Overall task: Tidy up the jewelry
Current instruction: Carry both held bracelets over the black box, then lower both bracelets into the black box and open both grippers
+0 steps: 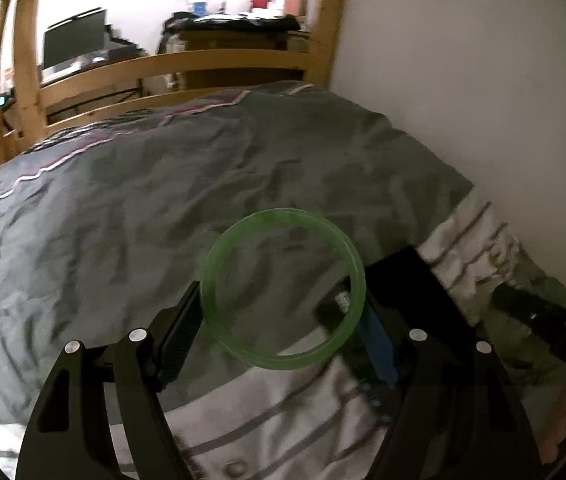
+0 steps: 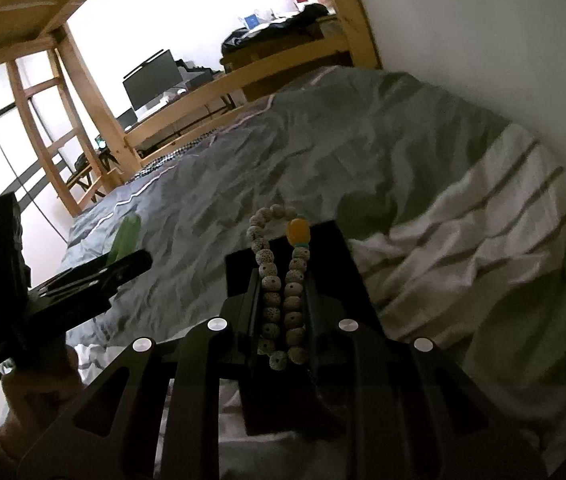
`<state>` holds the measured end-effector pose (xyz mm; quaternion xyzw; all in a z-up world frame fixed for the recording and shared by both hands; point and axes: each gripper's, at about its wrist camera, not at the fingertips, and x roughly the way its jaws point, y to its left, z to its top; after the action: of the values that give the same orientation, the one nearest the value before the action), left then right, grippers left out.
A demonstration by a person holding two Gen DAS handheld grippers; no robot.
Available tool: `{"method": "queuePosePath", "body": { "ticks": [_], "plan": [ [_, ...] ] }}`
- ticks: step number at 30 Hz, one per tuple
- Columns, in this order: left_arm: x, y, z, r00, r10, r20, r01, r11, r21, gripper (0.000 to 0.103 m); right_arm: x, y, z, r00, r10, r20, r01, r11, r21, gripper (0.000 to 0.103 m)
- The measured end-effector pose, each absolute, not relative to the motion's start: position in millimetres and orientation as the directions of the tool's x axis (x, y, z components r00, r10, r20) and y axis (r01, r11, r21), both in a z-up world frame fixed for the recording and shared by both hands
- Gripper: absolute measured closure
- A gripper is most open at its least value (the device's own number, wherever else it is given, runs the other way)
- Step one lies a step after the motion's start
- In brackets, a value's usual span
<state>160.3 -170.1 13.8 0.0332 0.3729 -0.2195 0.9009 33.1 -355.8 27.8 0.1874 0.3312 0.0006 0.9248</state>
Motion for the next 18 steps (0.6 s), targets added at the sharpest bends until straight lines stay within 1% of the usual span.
{"method": "queuePosePath", "body": {
  "ticks": [4,9,12,18],
  "plan": [
    [155,-199,12,0.594,-0.418,-0.688,0.468,0.875,-0.127,0.031,31,-374,21,0.758,0.13,-0.64,0.147,0.921,0.362,0.082],
    [156,-225,1,0.584,-0.44,-0.683,0.506,0.854,-0.117,0.031,34,-374,16,0.734,0.14,-0.664,0.144,0.924,0.354,0.082],
    [161,-235,-8,0.55,-0.486,-0.679,0.533,0.83,-0.163,0.031,39,-373,6,0.701,0.143,-0.698,0.143,0.931,0.335,0.082],
    [166,-247,-27,0.452,-0.606,-0.655,0.608,0.746,-0.271,0.031,52,-375,-15,0.644,0.175,-0.745,0.143,0.929,0.341,0.082]
  ]
}}
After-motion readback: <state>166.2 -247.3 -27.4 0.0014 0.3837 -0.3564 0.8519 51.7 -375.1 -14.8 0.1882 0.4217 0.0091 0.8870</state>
